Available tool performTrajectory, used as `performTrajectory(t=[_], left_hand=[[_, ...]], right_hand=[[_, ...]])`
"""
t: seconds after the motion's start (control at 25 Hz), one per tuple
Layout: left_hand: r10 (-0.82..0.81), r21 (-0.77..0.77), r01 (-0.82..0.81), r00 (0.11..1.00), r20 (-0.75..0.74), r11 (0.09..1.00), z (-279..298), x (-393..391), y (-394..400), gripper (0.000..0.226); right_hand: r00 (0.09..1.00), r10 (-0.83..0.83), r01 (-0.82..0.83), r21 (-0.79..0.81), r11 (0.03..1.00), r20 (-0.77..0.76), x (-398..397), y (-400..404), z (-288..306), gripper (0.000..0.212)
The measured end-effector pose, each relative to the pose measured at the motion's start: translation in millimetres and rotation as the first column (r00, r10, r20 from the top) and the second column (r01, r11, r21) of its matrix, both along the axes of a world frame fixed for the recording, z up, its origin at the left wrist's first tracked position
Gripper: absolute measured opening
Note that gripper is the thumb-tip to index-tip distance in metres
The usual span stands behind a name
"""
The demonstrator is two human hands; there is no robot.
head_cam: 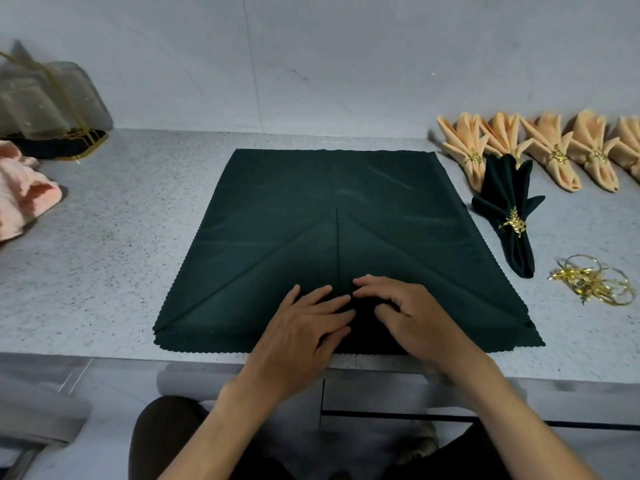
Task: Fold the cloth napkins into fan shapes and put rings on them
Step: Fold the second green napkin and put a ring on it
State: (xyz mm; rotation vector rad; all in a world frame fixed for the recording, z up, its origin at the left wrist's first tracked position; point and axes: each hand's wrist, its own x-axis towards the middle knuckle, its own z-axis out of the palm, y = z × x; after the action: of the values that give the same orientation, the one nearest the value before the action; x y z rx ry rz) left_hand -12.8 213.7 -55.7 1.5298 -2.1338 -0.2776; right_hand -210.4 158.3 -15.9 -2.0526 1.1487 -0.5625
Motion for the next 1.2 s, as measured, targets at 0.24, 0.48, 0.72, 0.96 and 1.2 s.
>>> performTrajectory(t=[0.24, 0.48, 0.72, 0.96, 1.2], left_hand=[[0.002, 0.046, -0.003, 1.0, 0.023, 0.999, 4, 0, 0, 0.049], [0.025, -0.004, -0.025, 1.0, -0.002, 1.0, 3, -1, 0, 0.046], [-0.026, 0.068, 0.021, 0.997, 0.072, 0.997, 19, 0, -3, 0.049], [0.032, -0.077, -0.018, 0.984, 0.177, 0.997, 12, -17, 3, 0.04], [0.075, -0.038, -0.07, 0.982, 0.175, 0.997, 19, -48, 4, 0.041]], right_hand=[[0.867, -0.221, 0.066, -0.338, 0.939, -0.447, 55, -86, -9, 0.058], [0.763, -0.21, 0.038, -0.283, 0.958, -0.611, 1, -64, -20, 0.074], [0.686, -0.48, 0.294, -0.396, 0.87, -0.547, -72, -7, 1, 0.047], [0.707, -0.464, 0.287, -0.383, 0.878, -0.534, -64, -53, 22, 0.012], [0.976, -0.183, 0.142, -0.298, 0.944, -0.115, -12, -29, 8, 0.007]])
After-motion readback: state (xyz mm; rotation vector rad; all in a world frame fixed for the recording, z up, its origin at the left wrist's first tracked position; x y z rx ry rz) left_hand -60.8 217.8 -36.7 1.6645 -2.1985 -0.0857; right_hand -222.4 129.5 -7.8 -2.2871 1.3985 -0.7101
